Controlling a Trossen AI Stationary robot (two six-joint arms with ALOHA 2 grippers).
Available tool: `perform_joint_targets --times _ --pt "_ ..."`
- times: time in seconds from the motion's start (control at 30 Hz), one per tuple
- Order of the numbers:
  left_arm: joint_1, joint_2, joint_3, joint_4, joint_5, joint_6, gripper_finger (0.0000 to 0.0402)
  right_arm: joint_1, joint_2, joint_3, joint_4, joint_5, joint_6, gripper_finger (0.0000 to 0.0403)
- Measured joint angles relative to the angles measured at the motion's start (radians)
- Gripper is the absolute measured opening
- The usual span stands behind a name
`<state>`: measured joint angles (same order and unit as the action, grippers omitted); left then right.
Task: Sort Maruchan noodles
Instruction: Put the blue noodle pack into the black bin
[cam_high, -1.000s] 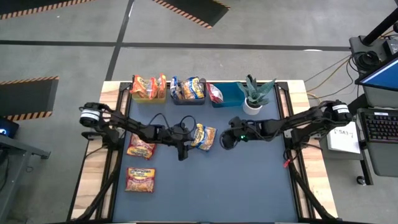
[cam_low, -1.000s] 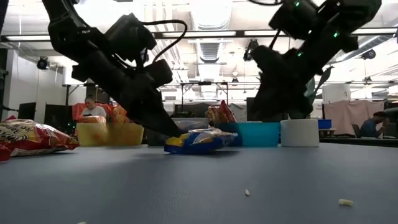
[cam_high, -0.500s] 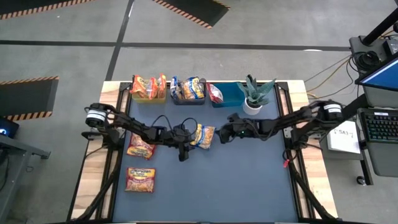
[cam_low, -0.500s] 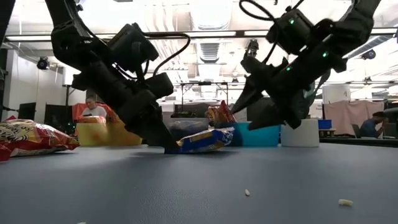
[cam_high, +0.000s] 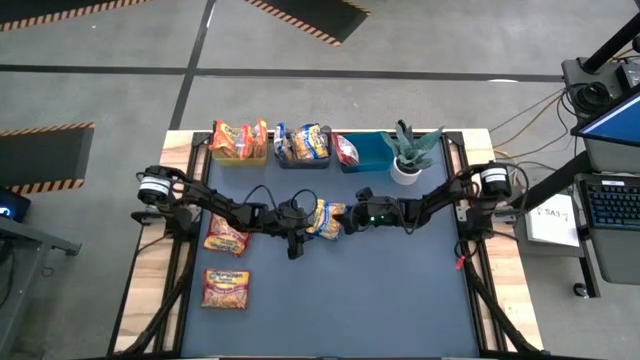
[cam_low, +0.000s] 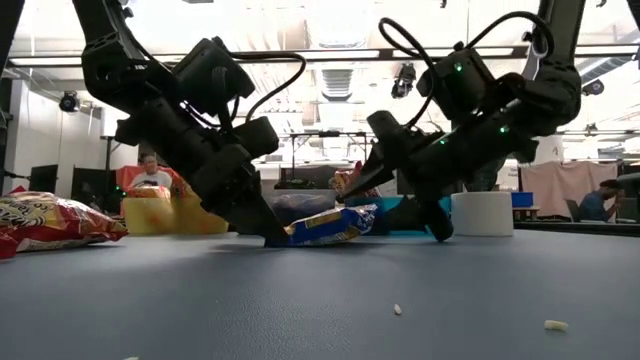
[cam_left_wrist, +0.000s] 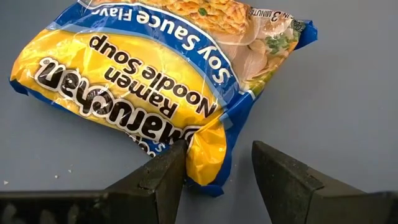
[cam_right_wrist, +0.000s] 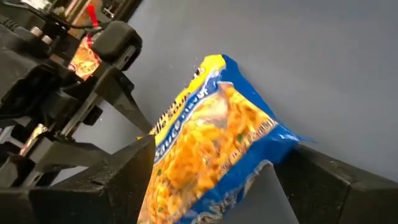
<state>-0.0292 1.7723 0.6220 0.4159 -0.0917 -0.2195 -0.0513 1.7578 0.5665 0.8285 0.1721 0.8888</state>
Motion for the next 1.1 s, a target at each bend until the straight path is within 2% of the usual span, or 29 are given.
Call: perform_joint_targets --times 0.47,0.9,1.1 --pt "0.000 0.001 -0.001 0.009 -0.003 0.000 0.0170 -0.002 0.038 0.031 0.043 -0.019 -0.066 0.0276" --pt "0.000 0.000 -0.001 0.015 -0.004 -0.004 0.0170 -0.002 0.038 0.031 0.044 -0.016 -0.080 0.0177" --pt "0.000 -0.007 -0.002 0.012 -0.003 -0.006 0.0170 -0.002 0.037 0.032 0.048 -0.015 -0.086 0.0153"
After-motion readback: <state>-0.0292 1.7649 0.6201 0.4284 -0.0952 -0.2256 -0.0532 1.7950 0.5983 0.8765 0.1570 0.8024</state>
